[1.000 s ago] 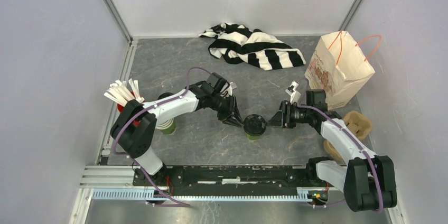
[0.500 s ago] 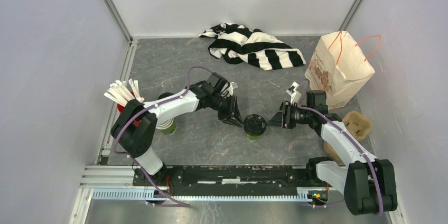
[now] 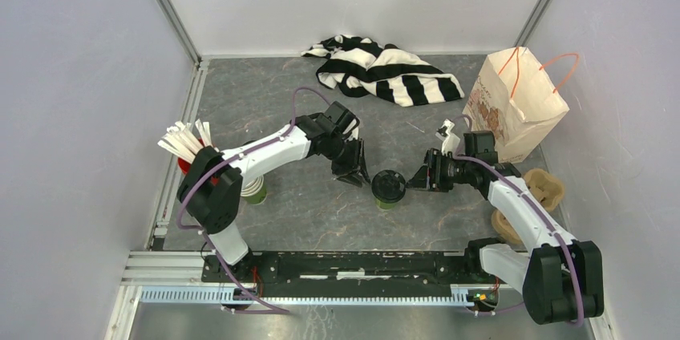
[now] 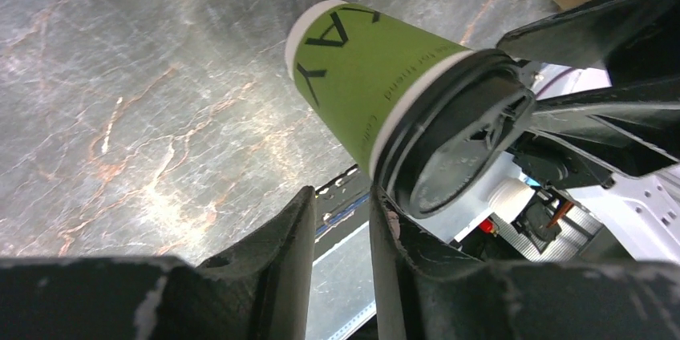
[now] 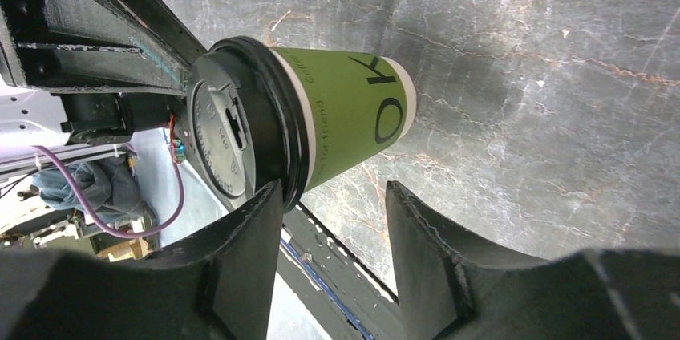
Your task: Pack the takeout coffee
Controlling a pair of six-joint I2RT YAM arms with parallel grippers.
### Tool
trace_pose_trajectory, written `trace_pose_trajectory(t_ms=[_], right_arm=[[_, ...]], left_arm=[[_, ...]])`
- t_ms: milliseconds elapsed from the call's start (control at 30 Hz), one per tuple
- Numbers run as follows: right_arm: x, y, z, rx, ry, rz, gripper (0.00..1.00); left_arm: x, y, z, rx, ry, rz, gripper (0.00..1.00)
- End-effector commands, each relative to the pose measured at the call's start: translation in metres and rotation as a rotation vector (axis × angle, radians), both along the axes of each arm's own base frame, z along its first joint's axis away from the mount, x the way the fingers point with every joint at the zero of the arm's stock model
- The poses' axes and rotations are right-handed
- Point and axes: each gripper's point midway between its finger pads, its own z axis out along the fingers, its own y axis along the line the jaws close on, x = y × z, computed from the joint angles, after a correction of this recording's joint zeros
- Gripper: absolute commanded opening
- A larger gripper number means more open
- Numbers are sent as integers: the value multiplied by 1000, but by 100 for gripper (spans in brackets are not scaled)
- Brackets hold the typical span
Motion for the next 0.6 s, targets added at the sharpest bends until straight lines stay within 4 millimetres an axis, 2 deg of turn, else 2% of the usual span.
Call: trace_pose_trajectory(t_ms=[0,167,300,467,567], right_arm=[[6,-9,1,-74,-28,-19,57],[7,-11,7,-97,-41,-6,61],[11,-13,20,-110,-69,0,64],[12,-12,34,-104,-88,8,69],[15,-15,43,-131,-110,7,72]], left_arm=[[4,9,-1,54,-52,-20,39],[2,12,5,50,-70,-19,44],[6,15,18,47,-118,-21,50],[10,6,34,-21,-159,-38,71],[11,-2,40,-81,-160,-39,79]])
